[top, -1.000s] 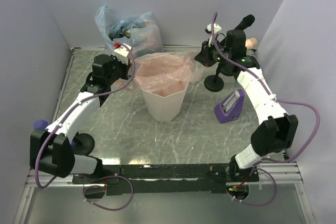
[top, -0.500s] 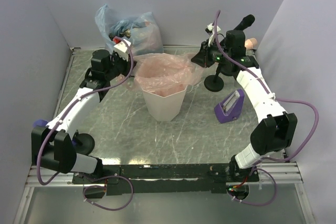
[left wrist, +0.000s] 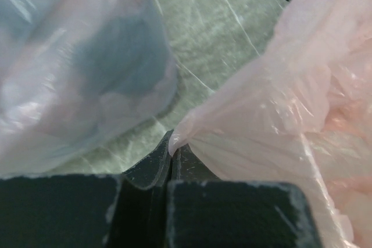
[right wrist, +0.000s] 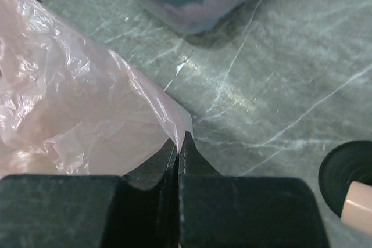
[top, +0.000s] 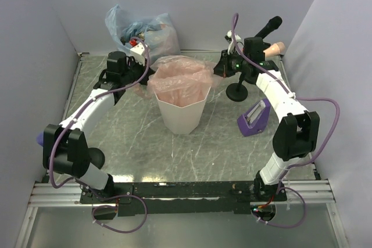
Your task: Put the trash bags into the trash bin
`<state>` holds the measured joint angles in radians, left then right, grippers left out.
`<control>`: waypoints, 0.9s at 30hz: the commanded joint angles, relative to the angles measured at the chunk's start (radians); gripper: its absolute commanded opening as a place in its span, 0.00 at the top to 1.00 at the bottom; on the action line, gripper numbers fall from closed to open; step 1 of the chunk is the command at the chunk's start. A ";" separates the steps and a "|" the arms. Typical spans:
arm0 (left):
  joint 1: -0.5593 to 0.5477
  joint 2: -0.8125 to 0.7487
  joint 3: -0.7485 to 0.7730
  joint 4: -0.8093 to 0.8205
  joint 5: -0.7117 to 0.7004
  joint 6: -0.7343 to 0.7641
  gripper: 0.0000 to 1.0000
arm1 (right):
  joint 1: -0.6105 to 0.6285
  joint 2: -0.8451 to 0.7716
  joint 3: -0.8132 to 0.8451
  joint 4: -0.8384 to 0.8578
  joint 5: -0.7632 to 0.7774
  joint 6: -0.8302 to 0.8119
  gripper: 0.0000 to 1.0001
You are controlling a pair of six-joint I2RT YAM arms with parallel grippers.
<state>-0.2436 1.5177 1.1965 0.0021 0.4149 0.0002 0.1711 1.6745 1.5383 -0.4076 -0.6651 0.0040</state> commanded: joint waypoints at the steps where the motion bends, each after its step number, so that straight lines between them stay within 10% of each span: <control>1: 0.001 0.018 0.021 -0.075 0.082 -0.039 0.99 | -0.008 -0.024 -0.013 -0.005 0.007 0.034 1.00; 16: 0.044 -0.069 -0.032 -0.266 0.096 0.050 0.88 | -0.013 -0.176 -0.166 -0.057 0.036 0.025 1.00; 21: 0.108 -0.166 -0.014 -0.263 0.030 0.064 0.62 | -0.031 -0.238 -0.084 -0.115 0.100 -0.028 0.65; 27: 0.222 -0.327 -0.026 -0.290 -0.028 0.147 0.48 | -0.084 -0.386 -0.090 -0.146 0.160 -0.128 0.49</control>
<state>-0.0708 1.3094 1.1629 -0.2806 0.4377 0.0746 0.1211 1.4277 1.4002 -0.5323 -0.5442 -0.0483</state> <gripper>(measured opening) 0.484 0.491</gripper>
